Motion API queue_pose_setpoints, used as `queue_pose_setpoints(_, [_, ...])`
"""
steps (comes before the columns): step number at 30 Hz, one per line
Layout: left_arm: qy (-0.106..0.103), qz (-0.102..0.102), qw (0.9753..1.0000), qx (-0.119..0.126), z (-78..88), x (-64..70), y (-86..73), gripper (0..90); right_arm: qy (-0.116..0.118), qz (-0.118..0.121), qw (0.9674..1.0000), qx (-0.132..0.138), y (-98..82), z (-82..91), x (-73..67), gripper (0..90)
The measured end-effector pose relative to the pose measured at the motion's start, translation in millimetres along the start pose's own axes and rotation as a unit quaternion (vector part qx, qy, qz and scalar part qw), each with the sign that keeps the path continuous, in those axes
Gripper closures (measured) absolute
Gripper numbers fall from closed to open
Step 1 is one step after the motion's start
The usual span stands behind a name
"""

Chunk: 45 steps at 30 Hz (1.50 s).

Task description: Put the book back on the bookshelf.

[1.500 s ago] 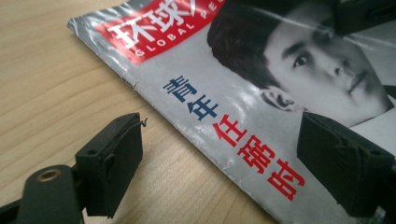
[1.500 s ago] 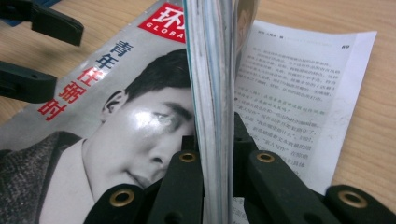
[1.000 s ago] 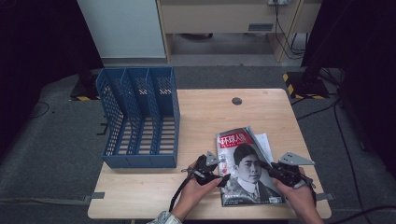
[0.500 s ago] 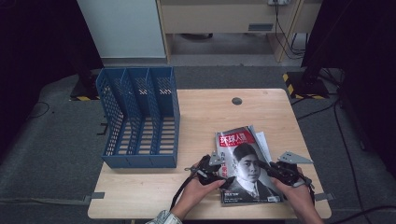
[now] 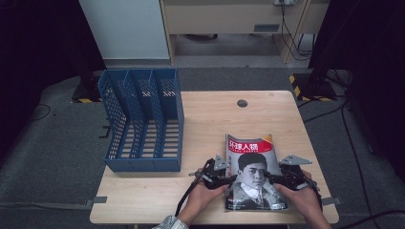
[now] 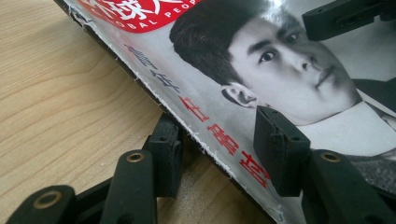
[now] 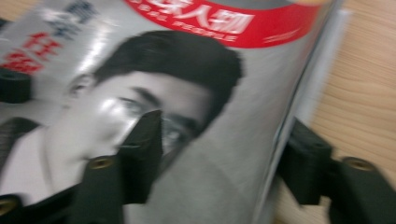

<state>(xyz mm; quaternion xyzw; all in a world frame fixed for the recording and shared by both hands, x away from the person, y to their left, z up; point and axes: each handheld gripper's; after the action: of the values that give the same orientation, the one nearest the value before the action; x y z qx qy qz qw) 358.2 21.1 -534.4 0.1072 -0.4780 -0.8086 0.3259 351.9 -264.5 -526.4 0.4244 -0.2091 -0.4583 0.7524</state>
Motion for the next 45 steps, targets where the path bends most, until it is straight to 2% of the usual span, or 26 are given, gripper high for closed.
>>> queue_pose_setpoints(2, [0.001, -0.002, 1.0, -0.001, -0.1, 0.3, 0.2, 53.0, -0.018, -0.015, 0.9997, 0.005, -0.9, 3.5, 6.9, 24.5])
queue_pose_setpoints(5, [0.0, 0.0, 1.0, -0.001, 0.0, 0.0, 0.3, 53.6, -0.02, -0.027, 0.9994, 0.005, -2.5, 4.8, 13.8, 20.5])
queue_pose_setpoints(6, [0.0, 0.0, 1.0, -0.001, 0.1, -0.1, 0.2, 53.7, -0.014, -0.037, 0.9992, -0.004, -3.8, 1.7, 14.4, 15.7])
queue_pose_setpoints(9, [-0.001, 0.002, 1.0, 0.0, 0.2, -0.5, -0.1, 53.7, -0.002, -0.043, 0.999, -0.008, -3.7, -1.0, 12.4, 11.5])
queue_pose_setpoints(10, [-0.003, 0.004, 1.0, 0.0, 0.5, -0.9, -0.1, 54.0, 0.006, -0.037, 0.9992, -0.011, -4.1, -2.4, 11.6, 11.6])
queue_pose_setpoints(11, [-0.004, 0.007, 1.0, 0.0, 0.9, -1.3, -0.1, 54.7, 0.011, -0.036, 0.9992, -0.014, -4.3, -3.4, 10.0, 16.9])
queue_pose_setpoints(12, [-0.005, 0.008, 1.0, 0.001, 1.2, -1.8, -0.1, 55.6, 0.001, -0.017, 0.9998, -0.012, -4.3, -4.4, 5.9, 21.9])
queue_pose_setpoints(13, [-0.006, 0.01, 0.9999, 0.001, 1.5, -2.2, 0.0, 55.6, 0.001, -0.017, 0.9998, -0.012, -4.3, -4.4, 5.9, 21.9])
queue_pose_setpoints(14, [-0.006, 0.013, 0.9999, 0.003, 2.3, -2.6, 0.6, 56.8, -0.007, -0.009, 0.9998, -0.015, -4.2, -4.0, 4.6, 26.6])
queue_pose_setpoints(17, [-0.004, 0.012, 0.9999, 0.005, 6.2, -4.6, 3.5, 59.9, -0.019, 0.007, 0.9998, -0.003, -4.6, -1.1, 4.5, 41.6])
queue_pose_setpoints(19, [-0.001, 0.019, 0.9998, 0.009, 8.2, -8.0, 3.9, 59.9, -0.011, 0.012, 0.9999, -0.003, -5.1, -0.9, 1.0, 44.6])
queue_pose_setpoints(23, [-0.002, 0.037, 0.9992, 0.012, 11.7, -15.2, 3.5, 58.8, 0.021, 0.015, 0.9997, 0.0, -6.9, -3.2, -10.2, 47.1])
queue_pose_setpoints(24, [-0.004, 0.041, 0.999, 0.016, 13.1, -16.4, 4.2, 57.8, 0.022, 0.022, 0.9995, 0.002, -6.8, -3.6, -14.8, 47.6])
queue_pose_setpoints(25, [-0.007, 0.047, 0.9987, 0.021, 14.3, -17.4, 5.3, 57.8, 0.022, 0.022, 0.9995, 0.002, -6.8, -3.6, -14.8, 47.6])
queue_pose_setpoints(26, [-0.012, 0.052, 0.9983, 0.023, 15.1, -18.3, 6.8, 57.3, 0.024, 0.032, 0.9992, 0.003, -6.8, -3.6, -14.4, 47.6])
queue_pose_setpoints(28, [-0.023, 0.049, 0.9983, 0.022, 15.7, -20.6, 10.8, 55.9, 0.026, 0.027, 0.9993, 0.003, -7.4, -3.0, -14.3, 47.7])
queue_pose_setpoints(31, [-0.03, 0.027, 0.9991, 0.015, 12.4, -24.5, 19.5, 52.4, 0.03, 0.021, 0.9993, 0.001, -7.2, -3.4, -12.8, 47.6])
queue_pose_setpoints(34, [-0.041, 0.027, 0.9987, 0.015, 9.1, -30.8, 29.1, 47.7, 0.031, 0.02, 0.9993, -0.001, -6.9, -3.5, -12.6, 47.4])
queue_pose_setpoints(38, [-0.055, 0.002, 0.9985, 0.004, 3.1, -34.0, 40.9, 42.1, 0.035, 0.021, 0.9992, 0.0, -7.2, -3.8, -10.9, 47.3])
queue_pose_setpoints(42, [-0.065, -0.012, 0.9978, -0.003, -5.7, -35.2, 48.3, 38.6, 0.037, 0.022, 0.9991, 0.001, -7.5, -3.7, -10.2, 47.2])
queue_pose_setpoints(45, [-0.065, -0.007, 0.9979, -0.005, -12.5, -36.3, 50.4, 38.5, 0.037, 0.02, 0.9991, 0.002, -8.0, -3.6, -10.5, 47.2])
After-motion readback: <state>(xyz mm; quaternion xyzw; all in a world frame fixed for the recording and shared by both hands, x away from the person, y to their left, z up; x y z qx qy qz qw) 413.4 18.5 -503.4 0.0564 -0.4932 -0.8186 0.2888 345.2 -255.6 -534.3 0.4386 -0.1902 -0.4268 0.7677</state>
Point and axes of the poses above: each handheld gripper's, and its own axes: z roughly backward along the jaws, y roughly out of its top, x roughly to its right, and after that the axes turned 8 degrees about x, right-handed
